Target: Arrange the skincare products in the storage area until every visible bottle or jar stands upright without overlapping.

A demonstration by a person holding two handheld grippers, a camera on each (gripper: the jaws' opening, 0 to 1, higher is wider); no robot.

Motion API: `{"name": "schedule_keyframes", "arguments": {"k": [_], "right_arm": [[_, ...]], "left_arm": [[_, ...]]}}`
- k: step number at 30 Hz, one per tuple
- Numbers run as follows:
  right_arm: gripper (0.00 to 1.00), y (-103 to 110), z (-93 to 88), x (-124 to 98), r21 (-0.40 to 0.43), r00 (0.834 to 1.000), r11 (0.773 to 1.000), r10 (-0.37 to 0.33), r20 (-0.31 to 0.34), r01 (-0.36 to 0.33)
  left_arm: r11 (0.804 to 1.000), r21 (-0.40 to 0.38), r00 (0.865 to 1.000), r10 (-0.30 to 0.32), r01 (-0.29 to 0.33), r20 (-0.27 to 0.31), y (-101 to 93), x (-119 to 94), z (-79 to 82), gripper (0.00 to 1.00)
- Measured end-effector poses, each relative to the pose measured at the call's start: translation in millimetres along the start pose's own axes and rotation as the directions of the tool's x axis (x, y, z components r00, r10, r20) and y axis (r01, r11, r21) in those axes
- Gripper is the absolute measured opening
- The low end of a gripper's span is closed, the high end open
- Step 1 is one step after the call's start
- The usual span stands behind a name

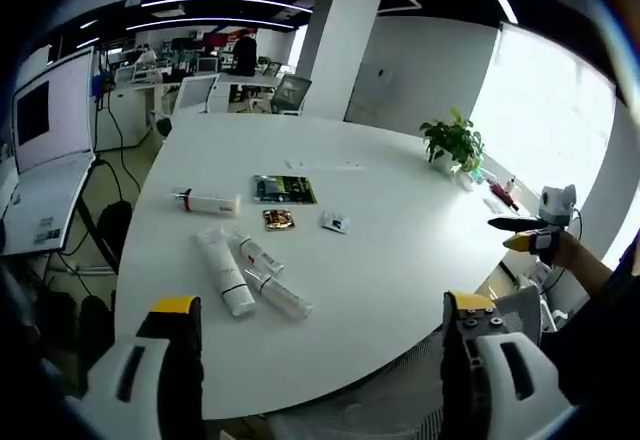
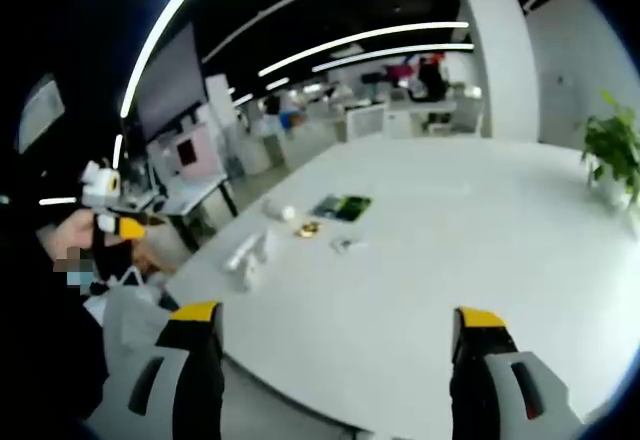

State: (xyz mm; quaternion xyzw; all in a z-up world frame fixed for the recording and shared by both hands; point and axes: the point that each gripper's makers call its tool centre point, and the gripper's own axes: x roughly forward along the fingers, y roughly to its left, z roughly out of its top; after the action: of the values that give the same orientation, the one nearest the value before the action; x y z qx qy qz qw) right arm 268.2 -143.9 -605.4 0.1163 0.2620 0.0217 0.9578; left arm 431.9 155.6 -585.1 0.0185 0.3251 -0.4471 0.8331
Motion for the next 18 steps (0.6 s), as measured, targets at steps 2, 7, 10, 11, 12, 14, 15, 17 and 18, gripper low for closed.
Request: {"name": "schedule_keyframes", "arguments": {"k": [2,7,10,11,12,14,15,17,18], "right_arm": [[0.98,-1.0,0.5,-0.2,0.002,1.0,1.0,-0.001,0.001,0.001],[0.98,-1.1,1.5,-0.5,-0.001,1.0,1.0,-0.001,0.001,0.001],[0.98,-0.8,1.3,-0.8,-0.003,1.0,1.0,0.0,-0.001,0.0],[0.98,-0.9,1.2,-0.9,-0.004,1.0,1.0,0.0,-0.001,0.0],[0.98,-0.9,1.0,-1.0,-0.004,1.0,1.0,0.0,-0.002,0.0],[0.98,-1.6,0.8,-1.2,-0.003,1.0,1.0,0.0,-0.003,0.0],[0.98,-1.7,0.7,-1.3,-0.003,1.0,1.0,0.0,-0.004,0.0],[0.98,-1.9,0.7,-1.5,-0.005,1.0,1.0,0.0,-0.004,0.0],[0.98,-1.8,0.3,-1.4,-0.005,1.0,1.0,0.0,-0.007,-0.001]], "left_arm": [[1.0,-0.002,1.0,-0.006,0.006,-0.002,-1.1,0.5,0.0,0.94],[1.0,0.009,1.0,-0.014,0.014,-0.011,-3.5,1.8,-0.3,0.93],[1.0,0.013,1.0,-0.017,0.017,-0.014,-3.6,2.1,0.0,0.93],[1.0,0.014,1.0,-0.017,0.017,-0.015,-3.4,2.1,0.4,0.93],[1.0,0.015,1.0,-0.017,0.017,-0.014,-3.1,2.2,0.7,0.93],[1.0,0.015,1.0,-0.014,0.015,-0.015,-2.0,2.3,1.1,0.93],[1.0,0.015,1.0,-0.012,0.013,-0.016,-1.4,2.3,1.1,0.94],[1.0,0.005,1.0,0.01,-0.01,-0.014,2.4,2.2,1.3,0.96],[1.0,0.006,1.0,0.013,-0.013,-0.013,3.2,2.2,1.5,0.97]]}}
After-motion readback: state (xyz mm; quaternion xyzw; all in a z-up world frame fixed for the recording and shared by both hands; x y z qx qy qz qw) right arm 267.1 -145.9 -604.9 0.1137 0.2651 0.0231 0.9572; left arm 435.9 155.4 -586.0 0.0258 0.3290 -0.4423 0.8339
